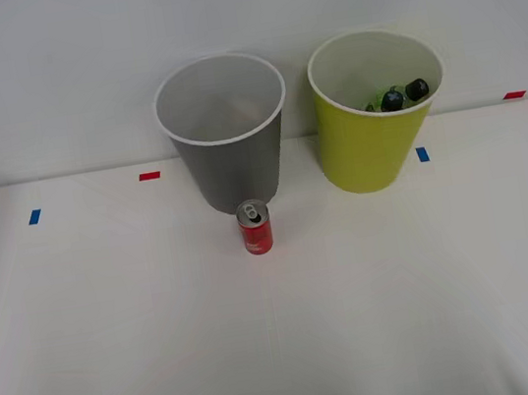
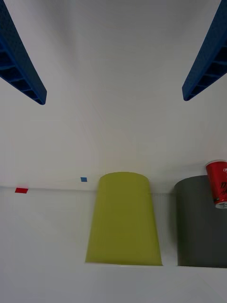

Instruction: Put cans in the gray bin, plastic bottles in the light green bin

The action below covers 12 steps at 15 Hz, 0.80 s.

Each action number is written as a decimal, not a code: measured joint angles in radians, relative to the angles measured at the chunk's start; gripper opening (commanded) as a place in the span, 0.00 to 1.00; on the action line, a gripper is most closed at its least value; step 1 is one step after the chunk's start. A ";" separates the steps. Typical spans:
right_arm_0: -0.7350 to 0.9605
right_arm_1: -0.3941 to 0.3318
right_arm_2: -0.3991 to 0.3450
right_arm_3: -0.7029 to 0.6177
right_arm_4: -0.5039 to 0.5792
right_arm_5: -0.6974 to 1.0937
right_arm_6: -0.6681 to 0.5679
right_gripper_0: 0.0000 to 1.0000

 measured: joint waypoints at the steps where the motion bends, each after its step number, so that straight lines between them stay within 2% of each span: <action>1: 0.000 0.000 0.000 0.000 0.000 0.000 0.000 1.00; 12: 0.000 0.000 0.000 0.000 0.000 0.000 0.000 1.00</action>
